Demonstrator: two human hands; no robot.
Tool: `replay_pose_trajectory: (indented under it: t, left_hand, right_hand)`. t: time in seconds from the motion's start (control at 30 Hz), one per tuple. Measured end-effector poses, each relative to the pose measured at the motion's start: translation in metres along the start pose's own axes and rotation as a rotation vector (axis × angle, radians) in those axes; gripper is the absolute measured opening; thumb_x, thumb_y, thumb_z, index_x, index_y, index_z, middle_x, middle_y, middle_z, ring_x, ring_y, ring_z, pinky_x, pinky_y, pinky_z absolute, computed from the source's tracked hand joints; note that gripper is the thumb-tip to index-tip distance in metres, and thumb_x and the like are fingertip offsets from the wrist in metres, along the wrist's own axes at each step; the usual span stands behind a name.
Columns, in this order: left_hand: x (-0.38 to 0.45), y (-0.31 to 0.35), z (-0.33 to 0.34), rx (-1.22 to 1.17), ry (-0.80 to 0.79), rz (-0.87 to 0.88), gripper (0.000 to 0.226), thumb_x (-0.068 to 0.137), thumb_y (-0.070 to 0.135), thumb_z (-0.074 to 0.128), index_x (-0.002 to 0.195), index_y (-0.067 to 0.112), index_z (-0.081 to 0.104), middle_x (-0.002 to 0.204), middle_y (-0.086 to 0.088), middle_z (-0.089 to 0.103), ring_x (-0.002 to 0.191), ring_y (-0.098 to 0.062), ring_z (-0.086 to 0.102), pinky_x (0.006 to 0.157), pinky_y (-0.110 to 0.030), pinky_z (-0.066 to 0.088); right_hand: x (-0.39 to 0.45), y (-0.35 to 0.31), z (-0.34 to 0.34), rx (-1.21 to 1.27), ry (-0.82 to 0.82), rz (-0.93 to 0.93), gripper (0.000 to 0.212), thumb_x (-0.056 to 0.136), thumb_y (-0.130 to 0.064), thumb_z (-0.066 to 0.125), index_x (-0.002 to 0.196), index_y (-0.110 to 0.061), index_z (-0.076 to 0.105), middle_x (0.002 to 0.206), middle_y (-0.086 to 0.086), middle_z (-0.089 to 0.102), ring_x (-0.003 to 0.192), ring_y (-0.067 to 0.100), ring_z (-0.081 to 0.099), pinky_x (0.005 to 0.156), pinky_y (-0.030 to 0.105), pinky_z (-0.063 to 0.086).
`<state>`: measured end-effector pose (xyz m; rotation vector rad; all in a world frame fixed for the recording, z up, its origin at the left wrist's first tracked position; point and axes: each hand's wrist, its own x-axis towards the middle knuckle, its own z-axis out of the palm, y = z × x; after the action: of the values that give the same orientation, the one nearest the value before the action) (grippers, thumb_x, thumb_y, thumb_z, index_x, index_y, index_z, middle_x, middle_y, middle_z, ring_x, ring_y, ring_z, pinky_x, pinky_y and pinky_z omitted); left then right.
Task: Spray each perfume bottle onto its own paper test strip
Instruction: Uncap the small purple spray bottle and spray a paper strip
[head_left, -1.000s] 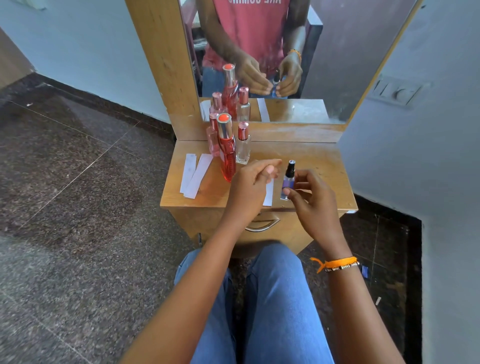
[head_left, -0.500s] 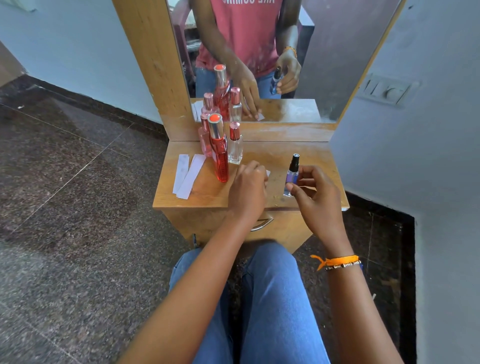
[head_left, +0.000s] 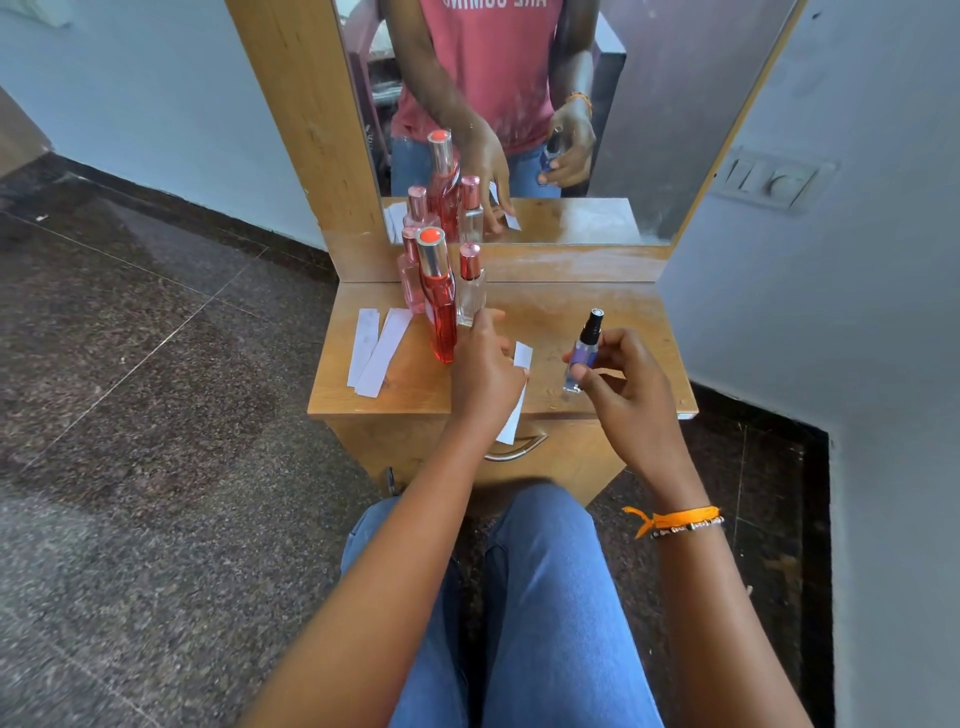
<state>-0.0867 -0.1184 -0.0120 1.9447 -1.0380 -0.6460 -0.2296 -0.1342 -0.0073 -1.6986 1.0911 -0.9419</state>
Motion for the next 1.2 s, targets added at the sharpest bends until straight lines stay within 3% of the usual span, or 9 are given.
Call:
replay_pose_trajectory:
  t: [0.1,0.23,0.33,0.53,0.67,0.8,0.87,1.0,1.2]
  left_hand:
    - [-0.005,0.000,-0.001,-0.012,0.004,-0.012,0.053,0.075,0.004,0.072,0.122,0.014,0.051,0.091,-0.004,0.067,0.087,-0.018,0.062,0.076,-0.032,0.051]
    - [-0.009,0.002,-0.007,-0.009,0.021,0.049,0.015,0.075,0.010,0.074,0.089,0.012,0.067,0.083,-0.001,0.070,0.072,-0.009,0.060,0.061,-0.020,0.045]
    - [-0.012,0.006,-0.013,-0.083,0.008,0.054,0.005,0.078,0.009,0.071,0.083,0.008,0.070,0.078,0.000,0.068,0.070,-0.011,0.060,0.064,-0.022,0.044]
    - [-0.017,0.013,-0.024,-0.182,-0.025,0.048,0.014,0.083,0.009,0.066,0.095,0.007,0.072,0.085,0.000,0.068,0.074,-0.007,0.059,0.065,-0.015,0.043]
    - [-0.021,0.020,-0.030,-0.292,-0.081,-0.016,0.018,0.082,0.011,0.068,0.100,0.011,0.070,0.089,-0.001,0.069,0.083,-0.011,0.062,0.074,-0.027,0.052]
    - [-0.023,0.026,-0.037,-0.426,-0.127,-0.088,0.016,0.080,0.008,0.070,0.095,0.013,0.070,0.081,0.005,0.067,0.073,-0.001,0.061,0.058,-0.013,0.048]
    - [-0.024,0.028,-0.039,-0.466,-0.131,-0.110,0.016,0.079,0.006,0.070,0.095,0.011,0.070,0.077,0.007,0.066,0.062,0.004,0.060,0.050,-0.008,0.044]
    - [-0.025,0.030,-0.040,-0.493,-0.134,-0.160,0.016,0.078,0.005,0.070,0.094,0.010,0.070,0.077,0.007,0.066,0.064,0.000,0.060,0.049,-0.007,0.044]
    - [-0.027,0.029,-0.037,-0.531,-0.177,-0.238,0.013,0.079,0.003,0.070,0.090,0.008,0.070,0.074,0.005,0.065,0.057,0.001,0.059,0.052,-0.010,0.048]
  right_hand:
    - [-0.003,-0.005,0.000,0.179,-0.054,0.017,0.019,0.092,-0.006,0.052,0.109,-0.012,0.049,0.096,0.010,0.064,0.093,0.014,0.062,0.080,0.025,0.049]
    - [-0.004,-0.010,-0.002,0.641,-0.142,0.105,0.039,0.085,-0.002,0.042,0.116,-0.025,0.047,0.086,0.008,0.057,0.075,0.020,0.059,0.077,0.031,0.052]
    - [-0.004,-0.013,-0.002,0.871,-0.175,0.147,0.046,0.080,-0.003,0.039,0.118,-0.027,0.050,0.082,0.009,0.052,0.071,0.018,0.055,0.065,0.027,0.051]
    - [-0.004,-0.011,-0.004,0.899,-0.240,0.138,0.042,0.098,-0.016,0.038,0.136,-0.034,0.043,0.078,0.008,0.044,0.060,0.013,0.040,0.058,0.024,0.040]
    - [-0.006,-0.009,-0.001,0.935,-0.255,0.147,0.047,0.097,-0.010,0.039,0.138,-0.034,0.042,0.076,0.007,0.043,0.058,0.013,0.036,0.057,0.022,0.038]
    - [-0.007,-0.006,-0.001,0.974,-0.258,0.158,0.044,0.098,-0.011,0.034,0.138,-0.027,0.044,0.067,0.006,0.049,0.055,0.012,0.040,0.053,0.021,0.038]
    - [-0.008,-0.007,-0.001,0.846,-0.185,0.125,0.042,0.097,-0.008,0.037,0.134,-0.026,0.046,0.064,0.005,0.049,0.051,0.012,0.039,0.048,0.020,0.037]
    - [-0.006,-0.011,0.002,0.167,0.089,-0.127,0.042,0.087,-0.002,0.055,0.118,-0.030,0.052,0.062,0.008,0.050,0.051,0.016,0.042,0.049,0.022,0.040]
    - [0.001,-0.013,0.007,-0.442,0.056,-0.315,0.045,0.080,-0.006,0.057,0.121,-0.024,0.053,0.058,-0.012,0.038,0.054,0.013,0.041,0.052,0.031,0.038]
